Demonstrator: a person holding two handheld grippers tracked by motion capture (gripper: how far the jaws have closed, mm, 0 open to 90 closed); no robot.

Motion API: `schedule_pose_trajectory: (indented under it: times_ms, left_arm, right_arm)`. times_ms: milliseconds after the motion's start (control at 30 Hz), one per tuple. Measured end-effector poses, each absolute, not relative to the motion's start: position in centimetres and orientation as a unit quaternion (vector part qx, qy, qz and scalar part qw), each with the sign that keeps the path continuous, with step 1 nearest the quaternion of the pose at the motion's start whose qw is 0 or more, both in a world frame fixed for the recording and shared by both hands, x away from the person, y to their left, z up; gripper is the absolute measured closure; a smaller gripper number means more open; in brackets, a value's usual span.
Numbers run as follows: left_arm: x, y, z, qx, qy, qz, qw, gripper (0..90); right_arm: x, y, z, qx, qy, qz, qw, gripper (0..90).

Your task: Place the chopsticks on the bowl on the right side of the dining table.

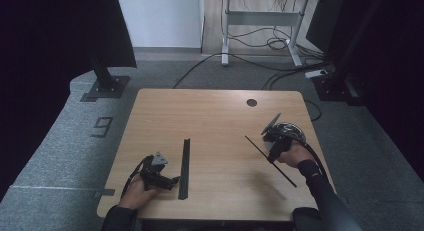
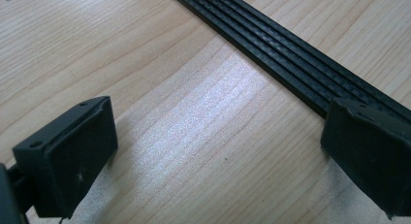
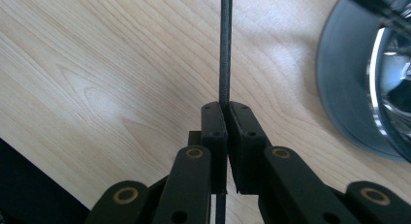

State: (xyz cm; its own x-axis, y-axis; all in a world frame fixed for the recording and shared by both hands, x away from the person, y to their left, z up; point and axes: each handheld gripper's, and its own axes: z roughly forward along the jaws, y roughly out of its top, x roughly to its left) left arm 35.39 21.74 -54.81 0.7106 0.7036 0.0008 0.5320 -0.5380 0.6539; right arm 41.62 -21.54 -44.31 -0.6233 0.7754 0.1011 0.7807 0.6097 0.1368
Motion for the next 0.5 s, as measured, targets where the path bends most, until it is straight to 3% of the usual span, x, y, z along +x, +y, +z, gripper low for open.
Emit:
schedule_pose_trajectory:
  times_ms: [500]
  left_arm:
    - [35.4, 21.7, -54.8, 0.866, 0.357, 0.133, 0.323, 0.0]
  right_arm:
    - [43.3, -22.0, -40.7, -0.44, -0.894, -0.088, -0.01, 85.7]
